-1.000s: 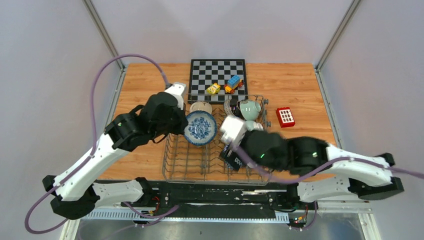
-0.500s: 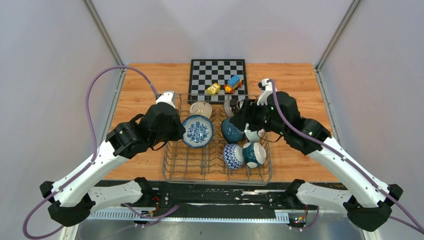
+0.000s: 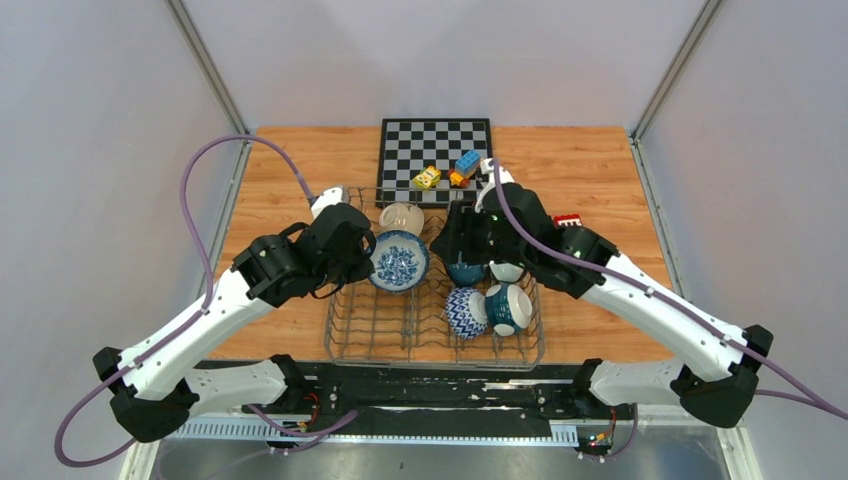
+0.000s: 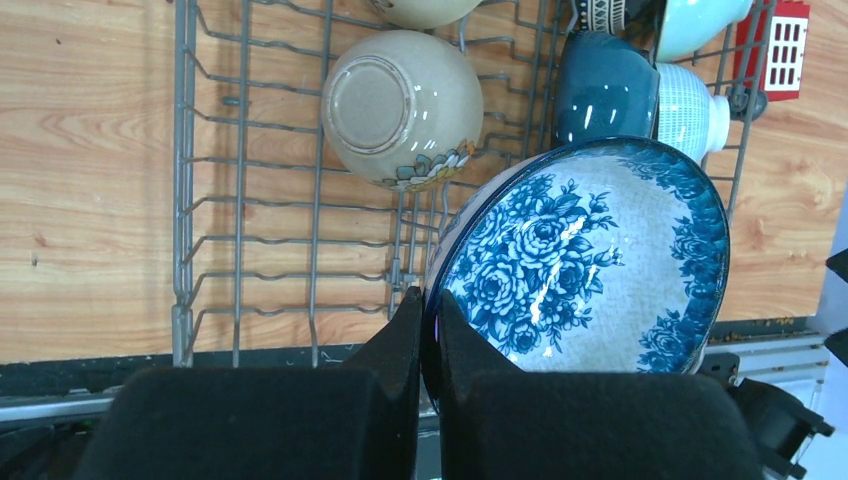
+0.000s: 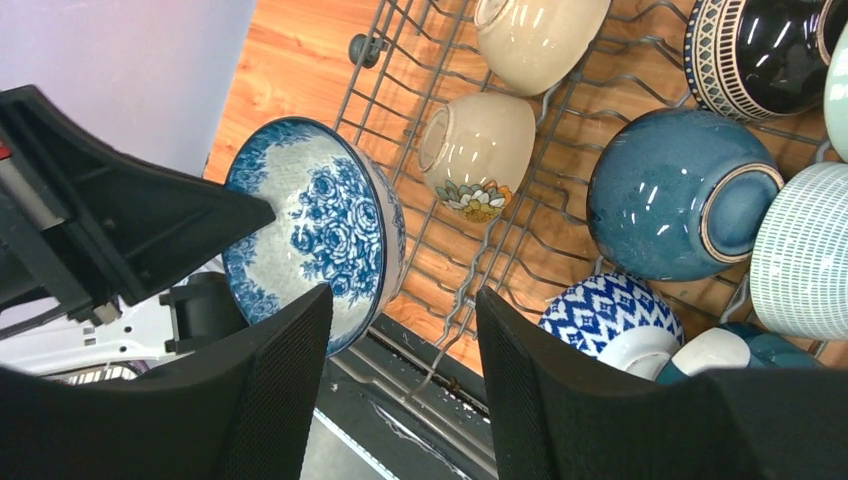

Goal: Unload the bowls from the dish rack
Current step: Place the bowl at the center of the board.

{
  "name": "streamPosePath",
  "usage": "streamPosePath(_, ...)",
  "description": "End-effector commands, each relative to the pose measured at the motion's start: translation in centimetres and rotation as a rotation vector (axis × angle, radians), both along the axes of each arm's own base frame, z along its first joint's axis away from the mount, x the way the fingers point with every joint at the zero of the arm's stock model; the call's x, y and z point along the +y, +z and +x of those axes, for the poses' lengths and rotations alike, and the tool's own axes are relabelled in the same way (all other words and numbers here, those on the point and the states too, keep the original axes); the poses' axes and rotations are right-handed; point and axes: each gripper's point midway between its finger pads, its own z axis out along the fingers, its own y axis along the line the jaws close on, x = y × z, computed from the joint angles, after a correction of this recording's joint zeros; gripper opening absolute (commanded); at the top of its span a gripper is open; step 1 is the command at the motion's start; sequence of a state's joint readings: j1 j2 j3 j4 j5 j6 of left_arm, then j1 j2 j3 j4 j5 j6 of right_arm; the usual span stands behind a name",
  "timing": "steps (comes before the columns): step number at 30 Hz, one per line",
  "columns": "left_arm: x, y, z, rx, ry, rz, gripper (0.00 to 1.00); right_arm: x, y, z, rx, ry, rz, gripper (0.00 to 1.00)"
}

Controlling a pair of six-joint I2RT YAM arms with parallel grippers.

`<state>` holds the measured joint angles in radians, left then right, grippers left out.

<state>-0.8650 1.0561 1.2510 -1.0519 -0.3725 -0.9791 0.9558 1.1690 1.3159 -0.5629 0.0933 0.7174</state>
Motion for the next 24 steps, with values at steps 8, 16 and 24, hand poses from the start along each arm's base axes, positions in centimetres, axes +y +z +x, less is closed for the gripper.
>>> streamPosePath(8,0.1,1.2,1.0,-0.016,0.081,-0.028,0.00,1.8,-2.3,-0.1,0.026,0.056,-0.119,0.50)
streamPosePath(16,0.3,1.0,0.9,-0.015,0.075,-0.016,0.00,2.9,-3.2,-0.1,0.043,0.084,-0.139,0.47)
streamPosePath(24,0.0,0.7,0.7,-0.001,0.067,-0.021,0.00,3.6,-4.0,0.2,0.049,0.107,-0.166,0.36)
